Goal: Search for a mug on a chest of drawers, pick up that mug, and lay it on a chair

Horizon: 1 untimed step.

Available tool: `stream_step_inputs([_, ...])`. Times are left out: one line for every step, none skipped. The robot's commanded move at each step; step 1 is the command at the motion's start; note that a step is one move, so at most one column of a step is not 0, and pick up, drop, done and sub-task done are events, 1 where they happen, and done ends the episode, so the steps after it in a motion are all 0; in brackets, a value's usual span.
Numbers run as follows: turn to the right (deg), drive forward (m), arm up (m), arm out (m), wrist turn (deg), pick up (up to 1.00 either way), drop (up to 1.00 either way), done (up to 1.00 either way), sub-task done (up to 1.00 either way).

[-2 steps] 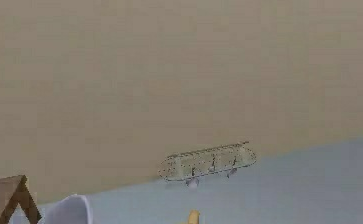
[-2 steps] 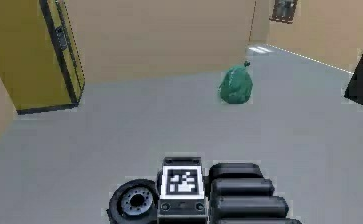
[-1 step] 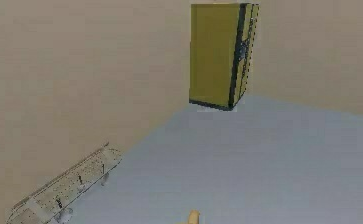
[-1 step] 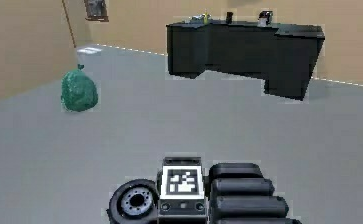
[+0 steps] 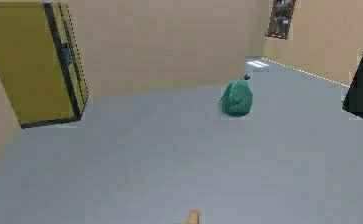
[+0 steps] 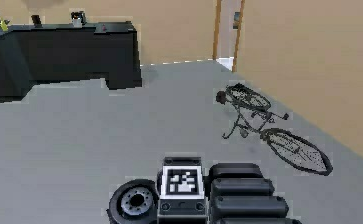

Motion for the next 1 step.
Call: stream_step_inputs([33.0,0.0,0.0,0.0,0.0,0.0,0.0,0.0,0.0])
